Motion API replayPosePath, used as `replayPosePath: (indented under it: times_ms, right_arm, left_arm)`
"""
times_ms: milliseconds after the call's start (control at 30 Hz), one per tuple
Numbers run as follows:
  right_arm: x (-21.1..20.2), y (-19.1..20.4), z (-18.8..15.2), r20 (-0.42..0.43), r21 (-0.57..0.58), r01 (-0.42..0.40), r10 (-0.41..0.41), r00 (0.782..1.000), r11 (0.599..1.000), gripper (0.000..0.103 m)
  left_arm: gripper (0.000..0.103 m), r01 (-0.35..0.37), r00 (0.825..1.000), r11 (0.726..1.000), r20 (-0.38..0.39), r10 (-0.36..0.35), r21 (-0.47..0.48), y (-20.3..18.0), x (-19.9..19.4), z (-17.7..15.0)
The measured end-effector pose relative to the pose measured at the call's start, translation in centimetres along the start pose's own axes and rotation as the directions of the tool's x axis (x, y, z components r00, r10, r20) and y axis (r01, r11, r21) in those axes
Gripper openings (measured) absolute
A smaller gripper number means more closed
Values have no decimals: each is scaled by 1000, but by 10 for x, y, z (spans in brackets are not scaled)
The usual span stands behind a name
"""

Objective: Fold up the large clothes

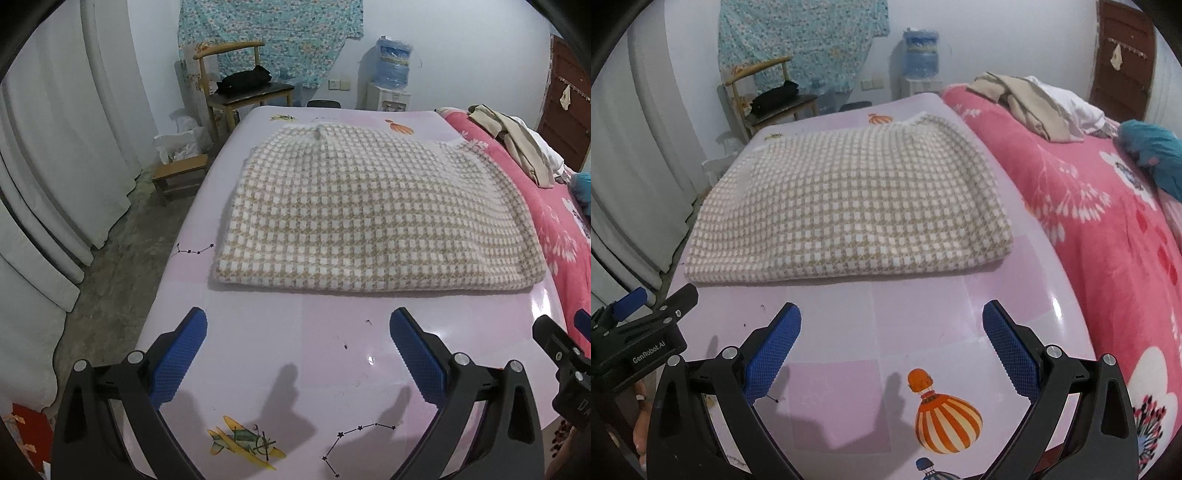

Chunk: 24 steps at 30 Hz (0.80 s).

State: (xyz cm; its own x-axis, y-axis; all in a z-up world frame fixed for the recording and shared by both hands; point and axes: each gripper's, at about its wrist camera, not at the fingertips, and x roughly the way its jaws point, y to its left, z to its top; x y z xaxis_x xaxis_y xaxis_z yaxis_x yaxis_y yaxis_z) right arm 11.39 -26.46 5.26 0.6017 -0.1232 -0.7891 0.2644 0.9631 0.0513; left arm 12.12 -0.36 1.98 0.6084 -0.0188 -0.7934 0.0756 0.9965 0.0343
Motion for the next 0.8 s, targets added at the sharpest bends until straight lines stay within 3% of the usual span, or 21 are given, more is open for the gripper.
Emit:
replayPosePath:
  times_ms: [800]
  right_arm:
    - [5,3,-3,-60,-15,-15,14,998,1000,95]
  left_arm:
    - [98,-10,999,1000,-49,10,5,-4,7,1]
